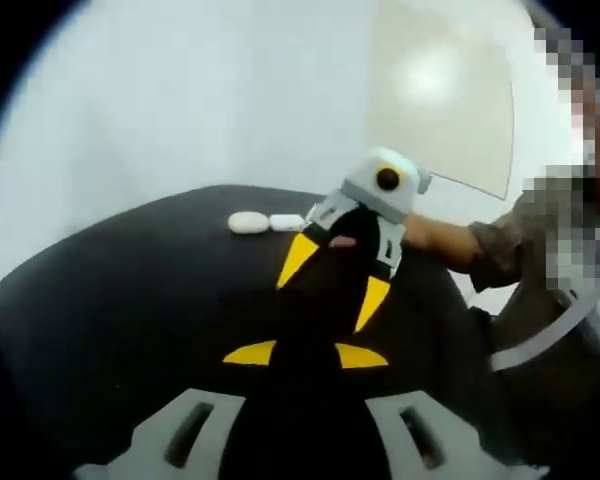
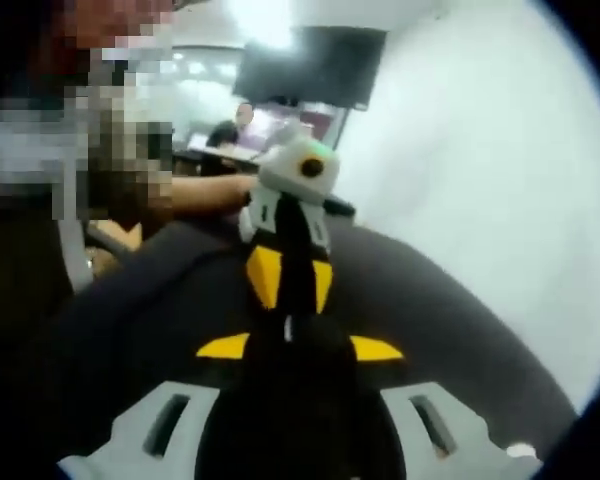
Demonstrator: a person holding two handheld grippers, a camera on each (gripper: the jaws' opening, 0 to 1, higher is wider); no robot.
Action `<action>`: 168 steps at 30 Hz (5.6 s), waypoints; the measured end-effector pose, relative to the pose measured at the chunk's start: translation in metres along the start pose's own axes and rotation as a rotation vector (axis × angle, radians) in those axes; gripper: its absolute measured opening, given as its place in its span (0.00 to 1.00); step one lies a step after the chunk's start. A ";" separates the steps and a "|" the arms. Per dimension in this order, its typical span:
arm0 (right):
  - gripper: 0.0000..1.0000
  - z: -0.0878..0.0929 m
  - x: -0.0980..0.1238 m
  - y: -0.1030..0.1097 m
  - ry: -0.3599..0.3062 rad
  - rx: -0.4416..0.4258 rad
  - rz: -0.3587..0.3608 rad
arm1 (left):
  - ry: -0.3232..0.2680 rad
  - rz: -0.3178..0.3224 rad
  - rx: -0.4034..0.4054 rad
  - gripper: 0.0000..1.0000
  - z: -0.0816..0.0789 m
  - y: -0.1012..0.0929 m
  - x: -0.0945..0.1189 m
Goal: Pick up three earphones and place each one into its charging case using tactile feedback, ensure that each earphone is properly inserted and securely positioned inside the case.
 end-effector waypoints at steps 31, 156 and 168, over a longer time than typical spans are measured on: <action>0.23 -0.005 -0.002 -0.008 -0.135 -0.896 -0.141 | -0.086 -0.051 -0.304 0.15 -0.014 -0.006 -0.014; 0.18 0.002 -0.001 0.014 -0.067 -0.245 -0.164 | -0.109 -0.483 0.376 0.12 -0.002 0.047 0.039; 0.18 0.000 -0.001 0.016 -0.068 -0.248 -0.171 | -0.002 -0.477 -0.121 0.11 -0.042 0.049 0.073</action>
Point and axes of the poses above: the point that each gripper's makers call its tool centre point, and the gripper's own axes: x roughly backward along the fingers, y roughly to its left, z roughly out of its underside, the point moved 4 cm from there along x, roughly backward along the fingers, and after that the axes turned 15 degrees about x, right-handed, at the moved point
